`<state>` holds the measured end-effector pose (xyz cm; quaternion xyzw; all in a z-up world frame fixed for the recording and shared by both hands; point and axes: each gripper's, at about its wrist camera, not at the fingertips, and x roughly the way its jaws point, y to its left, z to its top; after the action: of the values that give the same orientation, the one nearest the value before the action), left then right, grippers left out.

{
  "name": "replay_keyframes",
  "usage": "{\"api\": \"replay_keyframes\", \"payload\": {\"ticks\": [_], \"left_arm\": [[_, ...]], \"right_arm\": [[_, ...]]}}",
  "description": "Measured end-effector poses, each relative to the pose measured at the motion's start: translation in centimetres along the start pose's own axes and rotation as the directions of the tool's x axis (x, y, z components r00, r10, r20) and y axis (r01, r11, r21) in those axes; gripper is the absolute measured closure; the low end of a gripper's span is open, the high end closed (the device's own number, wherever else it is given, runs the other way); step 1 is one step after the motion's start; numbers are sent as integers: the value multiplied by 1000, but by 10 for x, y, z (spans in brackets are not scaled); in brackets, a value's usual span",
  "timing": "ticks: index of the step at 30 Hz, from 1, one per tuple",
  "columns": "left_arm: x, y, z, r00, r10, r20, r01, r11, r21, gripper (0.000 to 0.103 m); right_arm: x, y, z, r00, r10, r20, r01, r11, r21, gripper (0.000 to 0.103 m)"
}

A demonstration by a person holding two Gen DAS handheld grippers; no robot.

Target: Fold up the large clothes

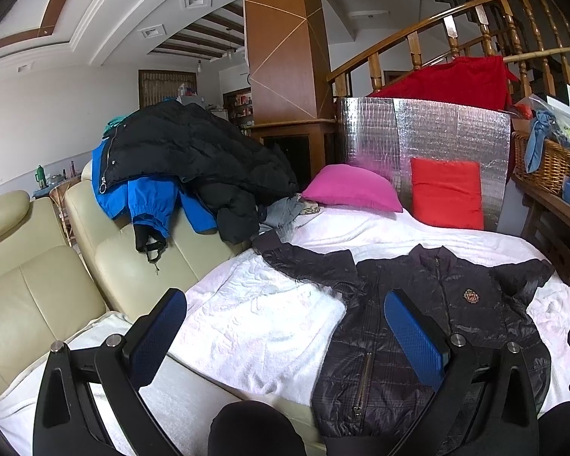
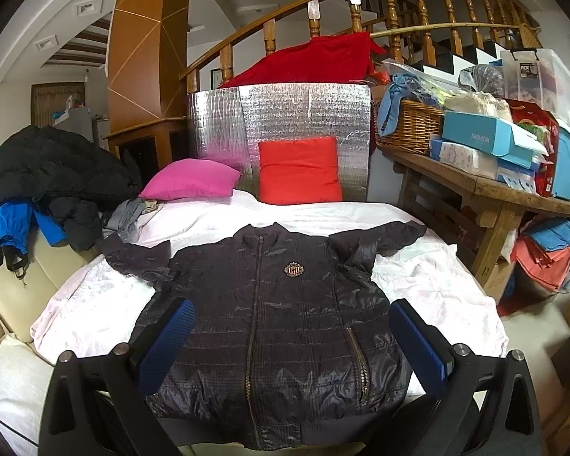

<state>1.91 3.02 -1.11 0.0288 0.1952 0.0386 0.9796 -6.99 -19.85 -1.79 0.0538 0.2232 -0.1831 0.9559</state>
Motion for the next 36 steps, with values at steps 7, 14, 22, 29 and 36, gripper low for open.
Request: {"api": "replay_keyframes", "payload": {"ticks": [7, 14, 22, 29, 36], "left_arm": [[5, -4, 1, 1000, -2, -6, 2, 1000, 2, 0], [20, -18, 1, 1000, -5, -30, 5, 1000, 16, 0], [52, -44, 3, 997, -2, -72, 6, 999, 53, 0], [146, -105, -11, 959, -84, -269, 121, 985, 122, 0], [296, -212, -69, 845, -92, -527, 236, 948, 212, 0]], "right_arm": [[7, -4, 0, 1000, -4, -11, 4, 1000, 4, 0], [24, -14, 3, 999, -21, -30, 22, 1000, 18, 0], [59, -29, 7, 997, -41, -64, 44, 998, 39, 0], [130, -87, 19, 989, -44, -140, 68, 982, 177, 0], [246, -227, 17, 971, 85, -224, 41, 862, 505, 0]]}}
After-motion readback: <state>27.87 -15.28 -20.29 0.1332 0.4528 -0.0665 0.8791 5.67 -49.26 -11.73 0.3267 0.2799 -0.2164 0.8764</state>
